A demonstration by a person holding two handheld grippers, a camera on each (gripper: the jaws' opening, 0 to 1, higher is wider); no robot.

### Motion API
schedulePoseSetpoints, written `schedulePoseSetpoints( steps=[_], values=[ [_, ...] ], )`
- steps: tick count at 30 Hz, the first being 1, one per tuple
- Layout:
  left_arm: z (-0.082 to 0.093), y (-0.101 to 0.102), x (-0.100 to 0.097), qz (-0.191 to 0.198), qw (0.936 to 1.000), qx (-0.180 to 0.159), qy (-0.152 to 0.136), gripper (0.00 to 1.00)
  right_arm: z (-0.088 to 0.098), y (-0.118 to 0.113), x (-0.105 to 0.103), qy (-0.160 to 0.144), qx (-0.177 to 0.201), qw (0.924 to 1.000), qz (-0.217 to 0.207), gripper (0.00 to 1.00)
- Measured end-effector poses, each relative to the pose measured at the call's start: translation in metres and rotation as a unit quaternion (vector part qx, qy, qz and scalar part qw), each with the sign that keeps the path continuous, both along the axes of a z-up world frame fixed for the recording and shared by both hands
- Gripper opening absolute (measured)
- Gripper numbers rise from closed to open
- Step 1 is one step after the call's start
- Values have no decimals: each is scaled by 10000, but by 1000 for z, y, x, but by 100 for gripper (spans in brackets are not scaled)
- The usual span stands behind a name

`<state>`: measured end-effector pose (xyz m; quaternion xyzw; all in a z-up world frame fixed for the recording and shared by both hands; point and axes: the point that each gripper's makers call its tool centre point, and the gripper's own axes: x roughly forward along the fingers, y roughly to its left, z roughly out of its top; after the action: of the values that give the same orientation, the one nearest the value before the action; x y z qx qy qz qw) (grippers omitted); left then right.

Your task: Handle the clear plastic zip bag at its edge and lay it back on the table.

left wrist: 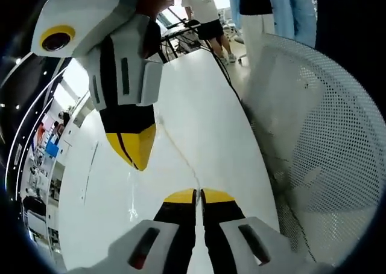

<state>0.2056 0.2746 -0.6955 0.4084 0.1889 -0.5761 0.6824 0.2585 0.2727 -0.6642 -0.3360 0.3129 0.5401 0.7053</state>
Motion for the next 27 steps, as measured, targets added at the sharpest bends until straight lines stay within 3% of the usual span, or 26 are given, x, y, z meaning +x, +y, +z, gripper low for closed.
schedulePoseSetpoints(
  steps=[8, 27],
  values=[
    [0, -2, -3, 53, 10000, 4, 52, 0, 10, 1, 10, -52, 225, 9993, -293, 0],
    [2, 1, 0, 281, 9995, 6, 167, 0, 34, 6, 26, -379, 546, 9971, -367, 0]
  ],
)
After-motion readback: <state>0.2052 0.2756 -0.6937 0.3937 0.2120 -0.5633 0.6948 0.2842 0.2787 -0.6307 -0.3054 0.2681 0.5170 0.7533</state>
